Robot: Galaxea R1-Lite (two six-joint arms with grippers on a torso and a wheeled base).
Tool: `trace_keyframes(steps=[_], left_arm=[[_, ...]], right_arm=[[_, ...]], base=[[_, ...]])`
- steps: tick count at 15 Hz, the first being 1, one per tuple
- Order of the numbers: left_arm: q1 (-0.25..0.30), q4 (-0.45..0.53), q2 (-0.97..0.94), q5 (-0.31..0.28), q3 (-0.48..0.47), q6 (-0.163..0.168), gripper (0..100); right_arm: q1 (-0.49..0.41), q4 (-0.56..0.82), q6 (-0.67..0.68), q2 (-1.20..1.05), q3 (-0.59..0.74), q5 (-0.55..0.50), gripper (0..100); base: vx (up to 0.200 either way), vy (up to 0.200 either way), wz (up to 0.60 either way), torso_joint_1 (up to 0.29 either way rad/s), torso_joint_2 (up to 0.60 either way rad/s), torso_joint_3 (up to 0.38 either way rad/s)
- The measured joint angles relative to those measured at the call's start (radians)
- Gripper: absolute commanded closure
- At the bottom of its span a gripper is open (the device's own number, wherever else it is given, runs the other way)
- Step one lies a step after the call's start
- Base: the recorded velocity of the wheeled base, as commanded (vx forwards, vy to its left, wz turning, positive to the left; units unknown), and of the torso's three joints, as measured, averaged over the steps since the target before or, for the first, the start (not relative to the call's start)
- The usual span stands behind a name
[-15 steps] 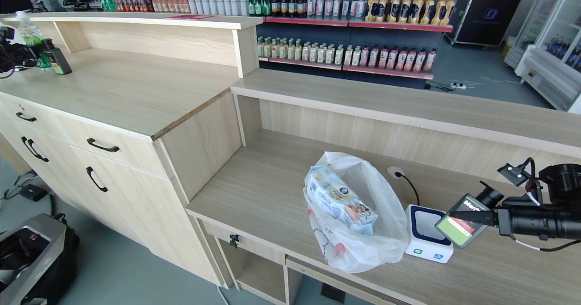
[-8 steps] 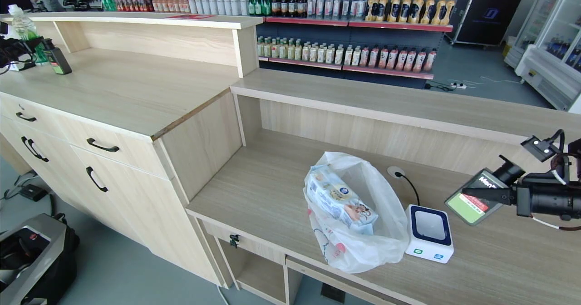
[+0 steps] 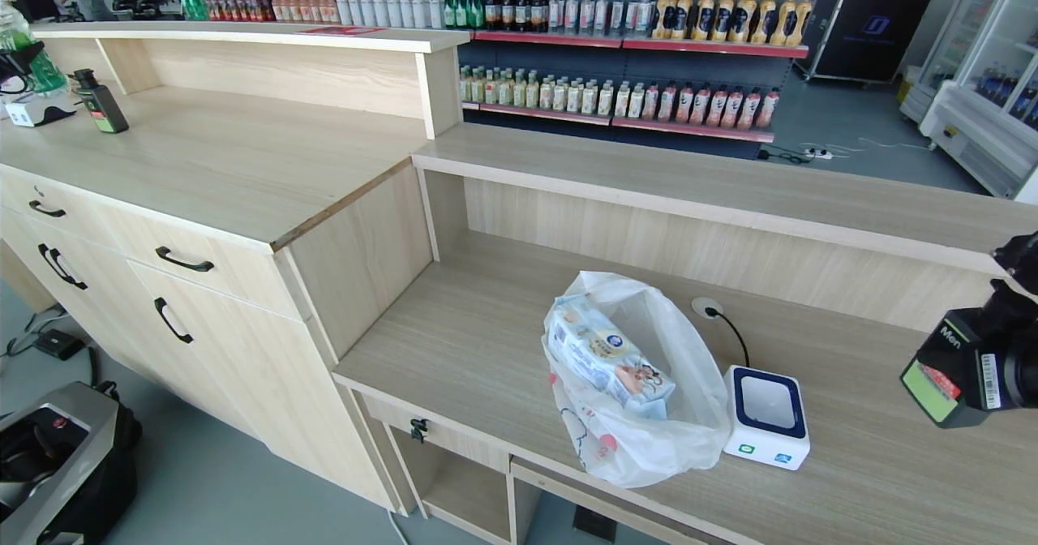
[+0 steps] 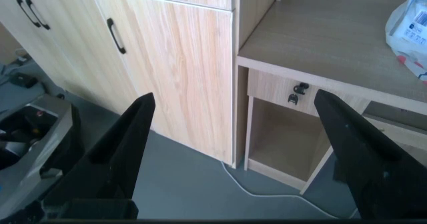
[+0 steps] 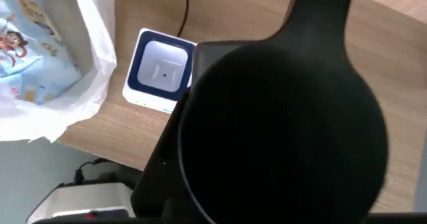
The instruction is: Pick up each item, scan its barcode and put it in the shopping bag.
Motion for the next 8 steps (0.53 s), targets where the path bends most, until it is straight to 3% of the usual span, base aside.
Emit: trace_keyframes(steps=[1,2,3,5,8], left_arm=[[0.001,0.000,0.000,0.000,0.000,0.000,0],[0.001,0.000,0.000,0.000,0.000,0.000,0],[0.000,0.000,0.000,0.000,0.000,0.000,0],[0.000,0.000,0.000,0.000,0.000,0.000,0],[0.000,0.000,0.000,0.000,0.000,0.000,0]], right_arm=[[0.076,-0.065,0.004,-0.019,0.021,-0.121,100],[0.152,-0.159,0.007,-0.030,0.039,-0.185,100],[0.212,-0.226,0.007,-0.034,0.052,-0.216,100],[0.291,-0.322,0.005,-0.026,0.068,-0.241,100],[0.319,-0.422,0.006,0.008,0.075,-0.242,100]], base=[[0.000,0.000,0.00,0.000,0.00,0.000],[0.000,0.000,0.00,0.000,0.00,0.000],[0.000,0.000,0.60,-0.002,0.00,0.002],[0.000,0.000,0.60,-0.002,0.00,0.005],[0.000,0.000,0.60,0.007,0.00,0.006]])
